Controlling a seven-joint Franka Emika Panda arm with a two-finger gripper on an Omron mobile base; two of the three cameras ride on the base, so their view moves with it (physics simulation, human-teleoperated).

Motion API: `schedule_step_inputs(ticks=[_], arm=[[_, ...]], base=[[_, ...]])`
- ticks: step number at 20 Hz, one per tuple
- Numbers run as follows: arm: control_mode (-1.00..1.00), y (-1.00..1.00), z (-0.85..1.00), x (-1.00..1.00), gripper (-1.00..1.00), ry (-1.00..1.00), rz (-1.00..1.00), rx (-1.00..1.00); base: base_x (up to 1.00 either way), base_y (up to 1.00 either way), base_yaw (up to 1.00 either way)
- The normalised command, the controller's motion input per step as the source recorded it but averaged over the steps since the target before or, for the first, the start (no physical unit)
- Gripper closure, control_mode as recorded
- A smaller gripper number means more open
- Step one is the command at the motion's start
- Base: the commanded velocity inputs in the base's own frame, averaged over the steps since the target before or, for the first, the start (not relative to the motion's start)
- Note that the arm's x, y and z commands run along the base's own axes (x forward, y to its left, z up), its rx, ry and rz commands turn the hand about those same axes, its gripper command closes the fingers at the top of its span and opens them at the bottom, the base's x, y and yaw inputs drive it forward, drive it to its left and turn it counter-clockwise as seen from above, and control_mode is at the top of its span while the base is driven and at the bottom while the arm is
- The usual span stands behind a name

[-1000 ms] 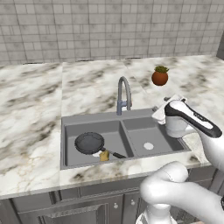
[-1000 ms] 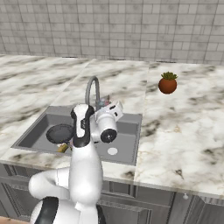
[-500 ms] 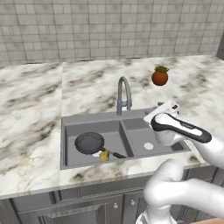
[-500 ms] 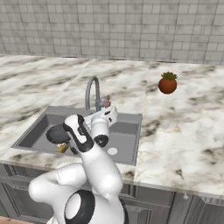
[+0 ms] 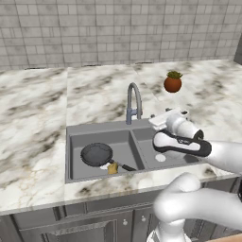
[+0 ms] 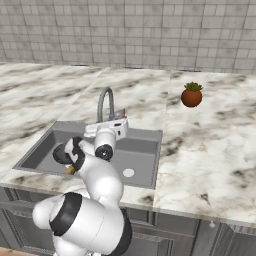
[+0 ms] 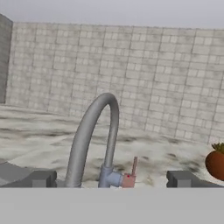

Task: Pick the pan and sponge and place them into the sink. Then turn on the water.

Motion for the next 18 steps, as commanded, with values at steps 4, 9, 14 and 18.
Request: schedule_step_inputs(ticks=[4, 9, 14, 18], arm=[[-1.0, -0.12, 0.72, 0.04, -1.0, 0.23, 0.0, 0.15], [-1.0, -0.31, 0.13, 0.03, -1.0, 0.21, 0.02, 0.04], [-1.0, -0.58, -0.21, 0.0, -1.0, 0.13, 0.1, 0.0], [-1.0, -0.74, -0.42, 0.01, -1.0, 0.03, 0.19, -0.03]], base=[[0.0, 0.0, 0.0], [0.0, 0.0, 0.0], [0.0, 0.0, 0.0], [0.0, 0.0, 0.0]])
